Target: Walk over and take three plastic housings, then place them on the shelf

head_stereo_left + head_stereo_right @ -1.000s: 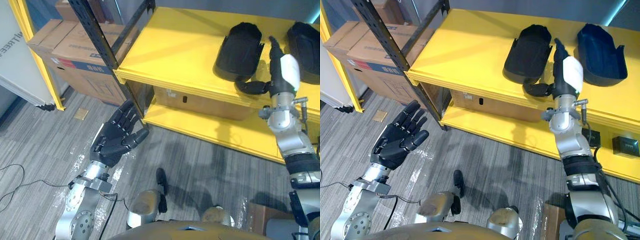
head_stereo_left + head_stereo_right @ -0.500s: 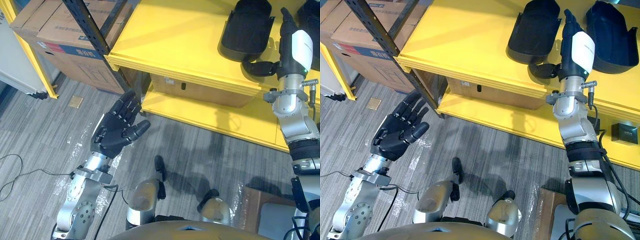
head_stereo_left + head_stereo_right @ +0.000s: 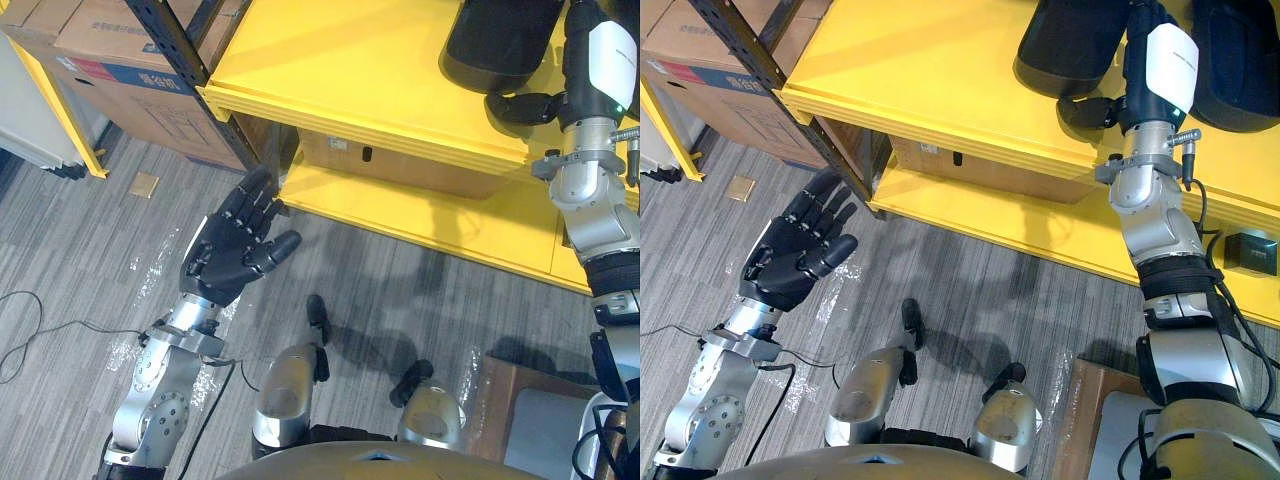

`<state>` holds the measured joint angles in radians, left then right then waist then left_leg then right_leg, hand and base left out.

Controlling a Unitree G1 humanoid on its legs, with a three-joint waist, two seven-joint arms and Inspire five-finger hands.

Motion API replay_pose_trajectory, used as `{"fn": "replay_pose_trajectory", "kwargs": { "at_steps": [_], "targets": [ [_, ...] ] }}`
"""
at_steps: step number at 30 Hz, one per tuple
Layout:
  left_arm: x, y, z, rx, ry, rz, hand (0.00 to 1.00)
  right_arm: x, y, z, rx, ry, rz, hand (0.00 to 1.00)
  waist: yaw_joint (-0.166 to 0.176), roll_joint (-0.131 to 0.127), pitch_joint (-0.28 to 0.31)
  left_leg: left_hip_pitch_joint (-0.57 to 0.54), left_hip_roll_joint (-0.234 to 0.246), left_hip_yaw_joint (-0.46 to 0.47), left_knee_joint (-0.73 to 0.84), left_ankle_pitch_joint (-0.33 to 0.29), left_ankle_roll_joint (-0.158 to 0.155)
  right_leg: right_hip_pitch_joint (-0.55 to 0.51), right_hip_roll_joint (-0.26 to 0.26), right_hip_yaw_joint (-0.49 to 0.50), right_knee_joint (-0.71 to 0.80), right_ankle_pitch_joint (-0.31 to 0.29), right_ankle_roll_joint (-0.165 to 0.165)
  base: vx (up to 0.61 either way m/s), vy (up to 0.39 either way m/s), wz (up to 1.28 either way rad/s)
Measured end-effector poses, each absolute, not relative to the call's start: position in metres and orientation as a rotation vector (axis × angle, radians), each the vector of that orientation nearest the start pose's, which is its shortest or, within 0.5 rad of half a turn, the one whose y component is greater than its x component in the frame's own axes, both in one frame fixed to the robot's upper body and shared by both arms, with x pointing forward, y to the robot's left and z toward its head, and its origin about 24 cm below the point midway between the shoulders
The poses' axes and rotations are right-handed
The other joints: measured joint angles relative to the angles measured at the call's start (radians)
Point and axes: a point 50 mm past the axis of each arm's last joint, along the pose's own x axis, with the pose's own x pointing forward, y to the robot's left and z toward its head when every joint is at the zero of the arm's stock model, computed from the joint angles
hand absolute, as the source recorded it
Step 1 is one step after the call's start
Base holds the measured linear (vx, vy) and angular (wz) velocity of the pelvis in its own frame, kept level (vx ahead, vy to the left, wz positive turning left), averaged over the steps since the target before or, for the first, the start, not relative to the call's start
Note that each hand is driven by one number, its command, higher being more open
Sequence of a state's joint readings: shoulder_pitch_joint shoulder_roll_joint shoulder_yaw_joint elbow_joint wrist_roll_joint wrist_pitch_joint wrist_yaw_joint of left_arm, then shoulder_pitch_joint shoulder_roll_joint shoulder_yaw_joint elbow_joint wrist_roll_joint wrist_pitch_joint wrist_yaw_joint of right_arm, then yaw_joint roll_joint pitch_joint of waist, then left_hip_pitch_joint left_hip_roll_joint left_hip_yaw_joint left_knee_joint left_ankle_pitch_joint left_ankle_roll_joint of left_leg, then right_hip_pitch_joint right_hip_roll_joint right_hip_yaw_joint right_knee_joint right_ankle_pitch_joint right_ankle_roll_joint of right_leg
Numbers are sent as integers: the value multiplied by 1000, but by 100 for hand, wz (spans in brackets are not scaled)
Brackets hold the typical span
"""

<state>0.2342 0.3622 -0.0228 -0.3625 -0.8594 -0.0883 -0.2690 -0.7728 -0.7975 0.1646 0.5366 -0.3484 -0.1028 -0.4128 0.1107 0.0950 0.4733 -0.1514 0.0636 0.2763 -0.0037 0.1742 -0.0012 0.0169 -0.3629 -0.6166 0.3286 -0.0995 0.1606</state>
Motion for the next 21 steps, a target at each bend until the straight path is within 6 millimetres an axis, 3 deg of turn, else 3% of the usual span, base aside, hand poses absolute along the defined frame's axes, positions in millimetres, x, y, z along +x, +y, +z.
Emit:
{"fn": "replay_pose_trajectory", "kwargs": {
  "at_steps": [4,9,13,15,18,21],
  "targets": [
    [203,189,97,-486,-239,-351,100,348,-281,235,-1073,-514,-501,100,0,0,0,8,0,5,-5,0,0,3,0,4,-1,1,1,7,-20,-3],
    [200,191,94,-485,-230,-341,100,322,-283,208,-1038,-507,-471,100,7,-5,-6,68,-7,22,-66,13,1,43,11,7,-38,12,16,45,-38,-8],
    [196,195,91,-481,-215,-333,100,305,-274,188,-961,-503,-439,100,-12,-34,-51,94,-7,52,-81,8,5,71,24,17,-93,32,27,75,-34,-15],
    [195,194,88,-489,-197,-329,100,293,-269,176,-926,-492,-418,100,-29,-56,-118,101,-7,75,-84,-1,8,89,36,21,-147,51,35,112,-30,-16],
    [194,192,86,-503,-190,-327,100,276,-267,172,-892,-517,-439,100,-45,-75,-180,130,-6,109,-84,-8,3,126,46,25,-195,63,37,103,-30,-15],
    [194,188,85,-528,-188,-335,100,261,-274,175,-807,-542,-520,100,-66,-75,-221,149,3,136,-85,-11,-1,140,55,33,-211,67,35,47,-31,-16]
  ]
}}
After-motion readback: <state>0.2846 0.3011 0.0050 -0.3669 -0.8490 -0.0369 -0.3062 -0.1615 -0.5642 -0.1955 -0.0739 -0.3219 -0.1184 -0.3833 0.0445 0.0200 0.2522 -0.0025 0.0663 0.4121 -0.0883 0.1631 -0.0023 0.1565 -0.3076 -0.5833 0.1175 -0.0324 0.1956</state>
